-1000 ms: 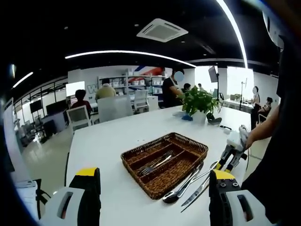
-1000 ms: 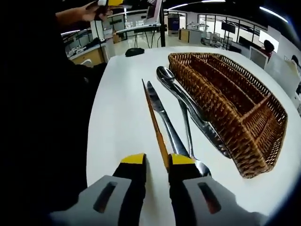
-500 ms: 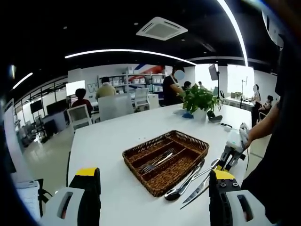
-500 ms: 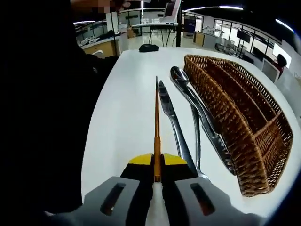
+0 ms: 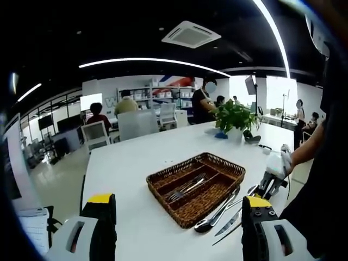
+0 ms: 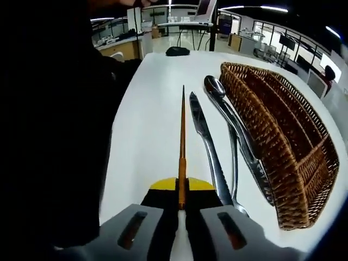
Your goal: Arrange the knives, forks, and spoons in their matching storage slots by inserting each utensil handle-first until every utensil is classified and aligned in the correct compartment
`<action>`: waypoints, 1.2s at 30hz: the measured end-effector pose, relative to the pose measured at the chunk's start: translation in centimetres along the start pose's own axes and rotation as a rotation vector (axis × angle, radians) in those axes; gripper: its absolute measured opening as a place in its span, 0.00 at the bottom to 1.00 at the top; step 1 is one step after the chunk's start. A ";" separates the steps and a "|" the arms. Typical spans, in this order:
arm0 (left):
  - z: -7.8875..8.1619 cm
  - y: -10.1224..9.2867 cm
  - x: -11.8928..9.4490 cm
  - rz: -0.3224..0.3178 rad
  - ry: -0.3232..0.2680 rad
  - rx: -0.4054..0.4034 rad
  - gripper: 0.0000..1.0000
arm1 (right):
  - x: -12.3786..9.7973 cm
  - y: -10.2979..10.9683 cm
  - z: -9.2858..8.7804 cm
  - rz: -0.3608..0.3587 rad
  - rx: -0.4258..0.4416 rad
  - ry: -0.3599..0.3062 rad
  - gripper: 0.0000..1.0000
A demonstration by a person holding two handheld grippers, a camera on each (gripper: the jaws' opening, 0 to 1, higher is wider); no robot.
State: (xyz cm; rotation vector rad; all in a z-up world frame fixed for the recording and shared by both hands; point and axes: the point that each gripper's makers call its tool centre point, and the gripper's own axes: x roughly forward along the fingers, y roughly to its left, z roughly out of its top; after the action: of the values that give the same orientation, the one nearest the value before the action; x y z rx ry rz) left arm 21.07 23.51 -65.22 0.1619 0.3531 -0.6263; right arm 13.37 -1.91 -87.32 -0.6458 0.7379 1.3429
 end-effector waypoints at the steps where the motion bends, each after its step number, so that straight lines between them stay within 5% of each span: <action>1: 0.0 0.0 0.1 0.000 0.000 0.000 1.00 | -0.2 0.0 0.2 0.002 0.015 0.002 0.00; 21: 0.6 0.1 0.7 0.000 -0.019 -0.001 1.00 | -4.0 -1.3 5.7 -0.034 0.089 -0.074 0.00; 30: 1.0 -0.3 0.9 -0.011 -0.027 -0.002 1.00 | -6.7 -3.7 8.1 -0.121 0.186 -0.134 0.00; 36: 1.4 -0.7 1.3 -0.019 -0.035 0.001 1.00 | -8.0 -5.6 7.9 -0.219 0.239 -0.127 0.00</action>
State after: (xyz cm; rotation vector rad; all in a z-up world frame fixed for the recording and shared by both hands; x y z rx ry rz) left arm 21.98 21.89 -64.39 0.1488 0.3206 -0.6478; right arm 19.13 -1.34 -76.20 -0.4333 0.6903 1.0647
